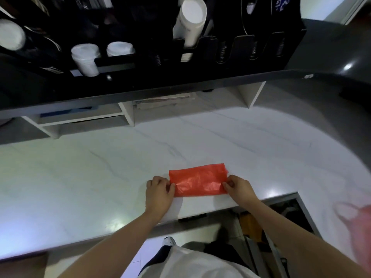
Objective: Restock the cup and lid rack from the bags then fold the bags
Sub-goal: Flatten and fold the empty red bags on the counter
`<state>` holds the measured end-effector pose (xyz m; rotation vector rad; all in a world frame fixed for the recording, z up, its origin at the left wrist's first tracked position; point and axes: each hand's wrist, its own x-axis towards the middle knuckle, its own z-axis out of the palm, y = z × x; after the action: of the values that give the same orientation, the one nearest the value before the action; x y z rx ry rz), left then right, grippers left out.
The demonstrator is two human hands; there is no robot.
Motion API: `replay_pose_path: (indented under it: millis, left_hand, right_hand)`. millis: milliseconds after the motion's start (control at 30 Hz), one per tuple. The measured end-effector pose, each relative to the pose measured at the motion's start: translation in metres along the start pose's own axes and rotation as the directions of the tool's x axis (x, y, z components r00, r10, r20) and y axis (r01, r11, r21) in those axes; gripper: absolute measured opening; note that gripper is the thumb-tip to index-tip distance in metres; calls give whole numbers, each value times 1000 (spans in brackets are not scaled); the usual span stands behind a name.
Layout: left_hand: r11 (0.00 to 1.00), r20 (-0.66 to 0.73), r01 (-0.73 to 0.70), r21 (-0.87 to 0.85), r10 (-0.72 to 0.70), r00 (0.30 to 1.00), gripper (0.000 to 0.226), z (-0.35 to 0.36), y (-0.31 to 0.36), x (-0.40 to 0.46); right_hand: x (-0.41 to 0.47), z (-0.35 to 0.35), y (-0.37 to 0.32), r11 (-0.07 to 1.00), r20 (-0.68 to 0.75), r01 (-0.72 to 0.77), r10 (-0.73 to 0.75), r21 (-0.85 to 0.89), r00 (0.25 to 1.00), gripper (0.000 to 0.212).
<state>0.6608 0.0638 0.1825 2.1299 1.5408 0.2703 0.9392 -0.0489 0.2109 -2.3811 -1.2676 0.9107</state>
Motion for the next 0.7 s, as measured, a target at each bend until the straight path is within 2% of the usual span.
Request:
replay_pose_path:
  millis: [67, 100, 167, 233, 267, 333, 367, 433, 500, 567, 600, 700]
  left_hand:
    - [995, -61, 80, 65, -76, 995, 20, 2, 7, 2]
    - [996, -118, 61, 71, -52, 992, 20, 2, 11, 2]
    - [978, -158, -150, 144, 173, 972, 35, 5, 20, 2]
    - [879, -27, -403, 256, 423, 906, 48, 12, 31, 2]
    - [843, 61, -456, 286, 459, 886, 50, 16, 36, 3]
    - [834, 190, -440, 333, 398, 898, 52, 26, 40, 4]
    - [834, 230, -418, 362, 354, 906, 54, 30, 40, 4]
    - [824, 265, -405, 397, 319, 910, 56, 37, 38, 3]
    - [837, 247, -395, 378, 320, 915, 57, 40, 36, 2]
    - [849, 238, -393, 354, 324, 915, 58, 41, 35, 1]
    - [849, 239, -399, 347, 331, 913, 60, 43, 34, 1]
    - [850, 244, -379, 366, 305, 920, 64, 42, 34, 2]
  right_hand:
    - [4, 4, -3, 999, -14, 4, -5, -35, 1000, 18]
    - [4, 6, -4, 998, -23, 15, -16, -59, 1000, 18]
    - [6, 9, -4, 995, -49, 27, -31, -97, 998, 19]
    - [6, 12, -3, 992, -59, 34, -42, -120, 997, 19]
    - [6, 13, -3, 992, -56, 43, -50, -118, 997, 18]
    - [3, 13, -4, 995, -95, 49, -57, -85, 994, 14]
    - [1, 12, -5, 996, -168, 63, -72, -60, 983, 16]
    - [-1, 13, -13, 987, -371, 145, -161, -71, 915, 26]
    - [-2, 17, -35, 946, -452, 285, -325, -157, 831, 28]
    - [4, 30, -60, 875, -358, 414, -482, -252, 800, 31]
    - [8, 39, -70, 852, -271, 444, -513, -277, 815, 37]
    - [23, 62, -73, 866, -49, 372, -410, -336, 911, 53]
